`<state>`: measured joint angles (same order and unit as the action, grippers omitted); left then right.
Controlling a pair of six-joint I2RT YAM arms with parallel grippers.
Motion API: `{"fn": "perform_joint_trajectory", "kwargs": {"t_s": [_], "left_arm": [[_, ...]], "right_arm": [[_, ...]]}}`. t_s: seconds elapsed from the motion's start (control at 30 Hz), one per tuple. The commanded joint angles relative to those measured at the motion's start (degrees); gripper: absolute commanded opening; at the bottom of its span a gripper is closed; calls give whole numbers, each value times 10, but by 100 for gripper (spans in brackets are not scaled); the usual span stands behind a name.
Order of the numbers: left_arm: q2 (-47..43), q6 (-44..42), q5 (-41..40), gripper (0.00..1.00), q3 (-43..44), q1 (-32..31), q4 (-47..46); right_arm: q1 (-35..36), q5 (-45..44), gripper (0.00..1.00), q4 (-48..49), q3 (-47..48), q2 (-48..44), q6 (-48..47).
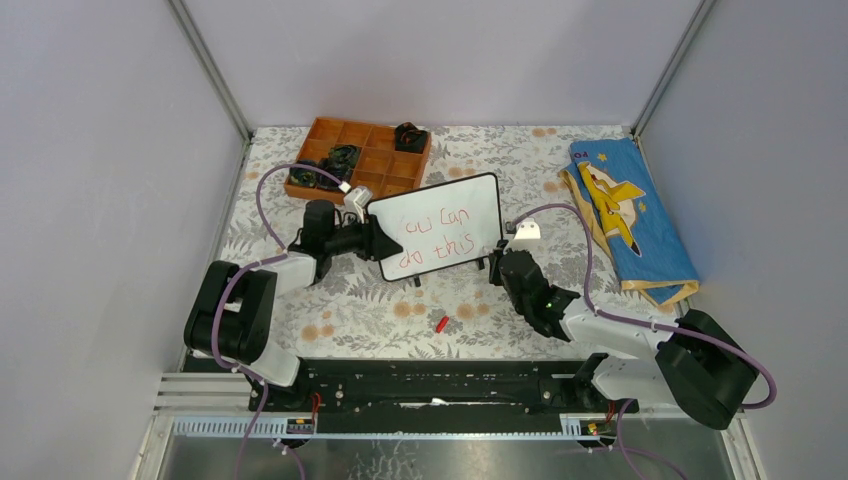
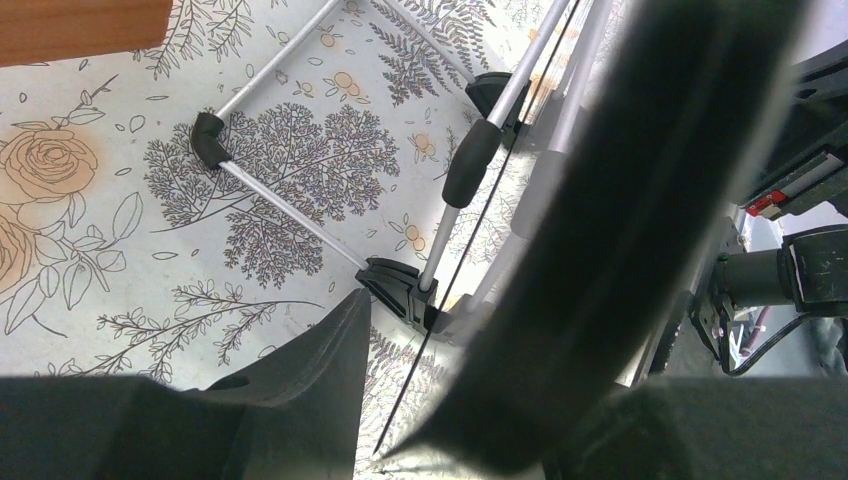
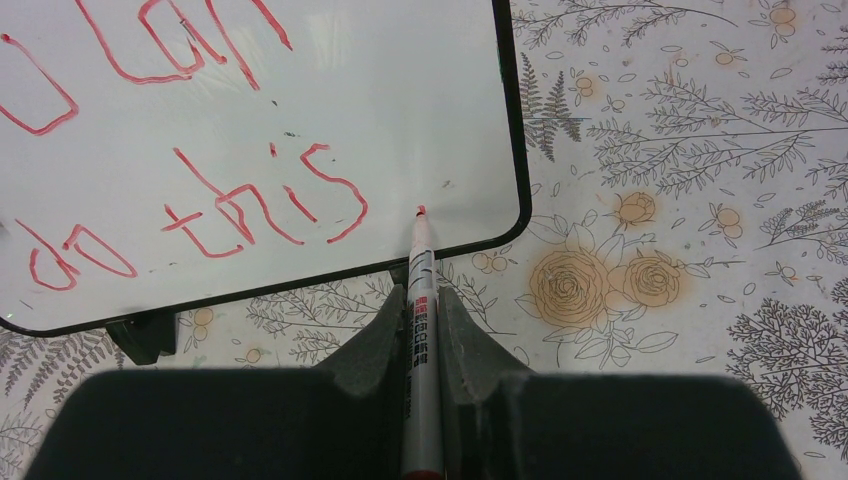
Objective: Write a sentence on the whiteboard
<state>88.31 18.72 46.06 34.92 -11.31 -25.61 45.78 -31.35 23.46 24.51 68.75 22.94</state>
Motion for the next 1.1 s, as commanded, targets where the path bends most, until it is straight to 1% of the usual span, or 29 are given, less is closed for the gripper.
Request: {"fn": "perform_joint_trajectory", "kwargs": {"t_s": [0.0,0.13,0.5,0.67,0.83,1.07], "left_arm": [[-13,-12,-2,47,14,-6,5],[-13,-12,-3,47,14,-6,5],[-14,-17,-7,47,14,-7,12],[-17,-19,-12,47,14,-8,15],[-17,-20,-14,47,13,-8,15],[-29,-22,-20,49,10,-8,15]], "right_arm": [[-5,-5,0,20,23,-3,-2],[-4,-16,0,16,21,-8,-3],[-4,-11,0,9,19,-19,-2],[-5,5,0,-11,8,-52,0],[-4,27,0,-27,-13,-105,3],[-3,45,0,-88,-22,-180,20]]}}
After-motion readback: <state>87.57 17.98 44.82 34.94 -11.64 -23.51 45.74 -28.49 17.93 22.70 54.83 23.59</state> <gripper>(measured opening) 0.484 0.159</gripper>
